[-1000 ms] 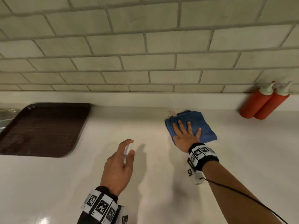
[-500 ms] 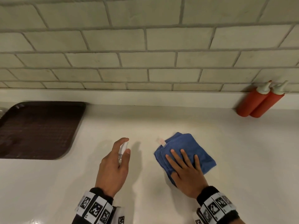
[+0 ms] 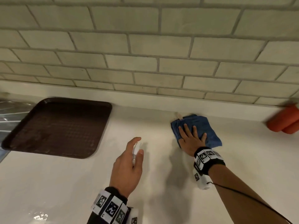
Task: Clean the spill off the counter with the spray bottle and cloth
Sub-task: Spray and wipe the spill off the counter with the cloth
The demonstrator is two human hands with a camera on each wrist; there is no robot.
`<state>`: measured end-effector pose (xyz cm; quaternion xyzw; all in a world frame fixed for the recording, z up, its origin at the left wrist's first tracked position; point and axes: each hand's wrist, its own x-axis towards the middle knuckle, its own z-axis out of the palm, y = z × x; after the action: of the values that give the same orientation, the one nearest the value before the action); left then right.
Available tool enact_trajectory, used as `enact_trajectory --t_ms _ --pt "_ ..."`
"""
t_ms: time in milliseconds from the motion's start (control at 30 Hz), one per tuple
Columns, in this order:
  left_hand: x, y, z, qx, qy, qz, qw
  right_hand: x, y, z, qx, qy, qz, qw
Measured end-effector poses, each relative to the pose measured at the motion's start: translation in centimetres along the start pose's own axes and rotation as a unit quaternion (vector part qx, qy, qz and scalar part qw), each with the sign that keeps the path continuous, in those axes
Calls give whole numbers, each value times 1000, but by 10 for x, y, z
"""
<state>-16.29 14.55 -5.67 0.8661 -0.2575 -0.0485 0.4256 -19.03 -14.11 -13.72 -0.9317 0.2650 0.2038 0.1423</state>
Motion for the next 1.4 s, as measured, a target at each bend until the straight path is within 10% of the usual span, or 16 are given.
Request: enact_trajectory --t_ms 367,867,1400 --pt "71 -40 -29 79 -42 6 996 -135 -49 111 -94 132 -116 980" --pt "154 -42 -7 151 -106 15 983 -155 -17 113 -55 169 3 984" --pt "138 105 126 167 -192 183 950 -174 14 114 -39 161 17 986"
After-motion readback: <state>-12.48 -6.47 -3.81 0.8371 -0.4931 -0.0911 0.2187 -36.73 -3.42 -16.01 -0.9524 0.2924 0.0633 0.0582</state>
